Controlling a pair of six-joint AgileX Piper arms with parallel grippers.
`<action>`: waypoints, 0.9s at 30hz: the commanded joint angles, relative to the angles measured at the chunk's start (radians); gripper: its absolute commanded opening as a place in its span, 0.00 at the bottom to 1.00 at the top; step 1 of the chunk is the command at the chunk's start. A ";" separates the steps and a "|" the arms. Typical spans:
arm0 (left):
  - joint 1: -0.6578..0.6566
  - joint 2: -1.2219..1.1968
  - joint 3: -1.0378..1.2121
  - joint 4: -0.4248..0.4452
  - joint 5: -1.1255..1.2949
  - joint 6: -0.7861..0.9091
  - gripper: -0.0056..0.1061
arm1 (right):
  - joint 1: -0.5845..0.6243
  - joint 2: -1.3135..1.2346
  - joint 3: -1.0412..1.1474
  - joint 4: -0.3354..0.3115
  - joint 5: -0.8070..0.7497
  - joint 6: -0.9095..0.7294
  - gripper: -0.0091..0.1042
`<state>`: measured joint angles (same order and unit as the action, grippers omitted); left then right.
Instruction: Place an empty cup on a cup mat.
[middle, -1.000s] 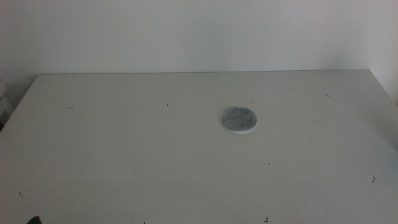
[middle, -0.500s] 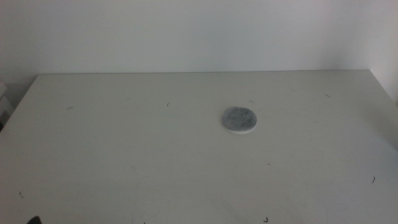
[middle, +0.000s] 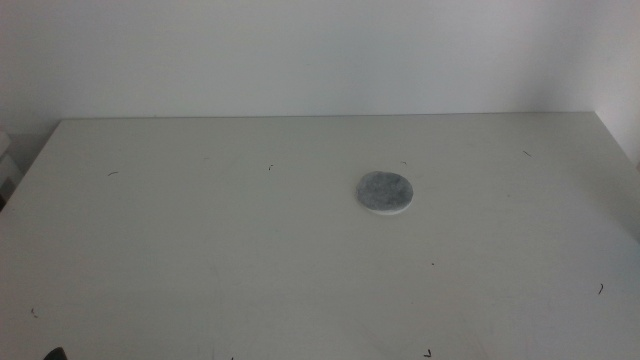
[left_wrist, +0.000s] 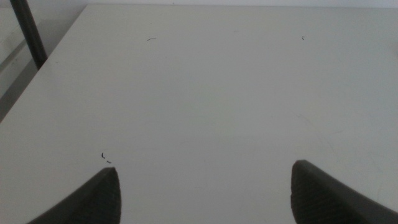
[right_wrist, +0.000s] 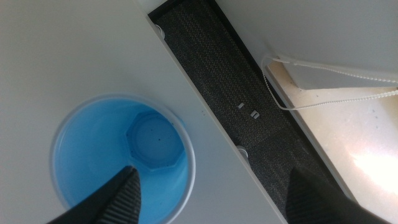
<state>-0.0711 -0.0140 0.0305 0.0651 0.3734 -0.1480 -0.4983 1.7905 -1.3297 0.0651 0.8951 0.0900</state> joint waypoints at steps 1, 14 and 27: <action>0.001 -0.009 -0.006 0.000 -0.068 -0.011 0.99 | -0.002 -0.033 -0.022 0.005 -0.036 0.001 0.60; 0.001 -0.009 -0.006 0.000 -0.068 -0.011 0.99 | 0.040 0.046 -0.022 0.001 -0.114 0.001 0.49; 0.001 -0.009 -0.006 0.000 -0.068 -0.011 0.99 | 0.054 0.071 -0.022 -0.012 -0.123 -0.007 0.14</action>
<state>-0.0711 -0.0140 0.0305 0.0651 0.3734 -0.1480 -0.4444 1.9101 -1.3297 0.0629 0.7971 0.0918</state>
